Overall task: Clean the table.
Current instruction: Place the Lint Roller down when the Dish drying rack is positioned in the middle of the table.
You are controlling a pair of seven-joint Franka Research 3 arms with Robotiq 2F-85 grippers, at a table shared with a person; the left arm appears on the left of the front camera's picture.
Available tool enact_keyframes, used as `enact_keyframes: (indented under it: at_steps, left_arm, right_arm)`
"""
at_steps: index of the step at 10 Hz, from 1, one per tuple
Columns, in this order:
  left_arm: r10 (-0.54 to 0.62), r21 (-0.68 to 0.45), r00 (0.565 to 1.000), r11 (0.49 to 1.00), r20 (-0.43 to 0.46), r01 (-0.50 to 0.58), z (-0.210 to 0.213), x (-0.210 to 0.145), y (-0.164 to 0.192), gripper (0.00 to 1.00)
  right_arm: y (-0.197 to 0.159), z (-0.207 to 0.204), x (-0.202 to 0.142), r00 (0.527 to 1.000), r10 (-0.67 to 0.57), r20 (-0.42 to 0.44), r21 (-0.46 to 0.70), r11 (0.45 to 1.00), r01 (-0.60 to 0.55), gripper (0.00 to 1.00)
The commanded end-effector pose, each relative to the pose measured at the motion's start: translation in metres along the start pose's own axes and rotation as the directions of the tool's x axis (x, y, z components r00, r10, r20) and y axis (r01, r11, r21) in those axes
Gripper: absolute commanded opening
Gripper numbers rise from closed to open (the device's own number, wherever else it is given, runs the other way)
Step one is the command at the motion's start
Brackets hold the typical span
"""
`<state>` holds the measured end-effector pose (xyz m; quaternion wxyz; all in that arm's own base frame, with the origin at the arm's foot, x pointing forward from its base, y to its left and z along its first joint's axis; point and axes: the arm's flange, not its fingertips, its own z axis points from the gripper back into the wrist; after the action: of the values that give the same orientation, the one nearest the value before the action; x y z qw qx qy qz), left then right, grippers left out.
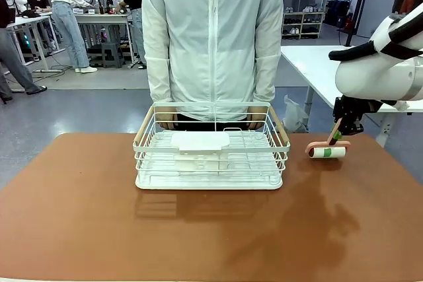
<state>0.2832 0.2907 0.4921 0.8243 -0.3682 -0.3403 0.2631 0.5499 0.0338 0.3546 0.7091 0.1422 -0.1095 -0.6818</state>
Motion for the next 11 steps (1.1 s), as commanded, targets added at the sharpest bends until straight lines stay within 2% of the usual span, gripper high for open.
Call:
enact_keyframes:
  at_steps: [1, 3, 6, 7, 8, 11]
  left_arm:
    - [-0.019, -0.03, 1.0, 0.999, 0.008, 0.019, 0.001, 0.002, 0.003, 1.0]
    - [-0.019, -0.03, 1.0, 0.999, 0.008, 0.019, 0.001, 0.002, 0.003, 1.0]
    - [-0.019, -0.03, 1.0, 0.999, 0.008, 0.019, 0.001, 0.002, 0.003, 1.0]
    - [-0.019, -0.03, 1.0, 0.999, 0.008, 0.019, 0.001, 0.002, 0.003, 1.0]
    - [-0.019, -0.03, 1.0, 0.999, 0.008, 0.019, 0.001, 0.002, 0.003, 1.0]
    - [-0.019, -0.03, 1.0, 0.999, 0.008, 0.019, 0.001, 0.002, 0.003, 1.0]
  right_arm:
    - [0.002, 0.002, -0.005, 1.0, -0.014, -0.001, -0.01, 1.0, 0.014, 0.21]
    - [0.002, 0.004, -0.006, 1.0, 0.0, -0.001, -0.013, 1.0, 0.0, 0.21]
    - [0.002, 0.005, -0.005, 1.0, -0.001, 0.005, -0.017, 1.0, 0.002, 0.74]
    - [0.002, 0.006, -0.005, 1.0, -0.008, 0.012, -0.015, 1.0, 0.008, 0.89]
    - [0.001, 0.009, -0.005, 1.0, -0.012, 0.014, -0.011, 1.0, 0.012, 1.0]
    - [-0.008, 0.04, -0.012, 0.997, -0.009, 0.074, -0.032, 0.999, 0.011, 0.97]
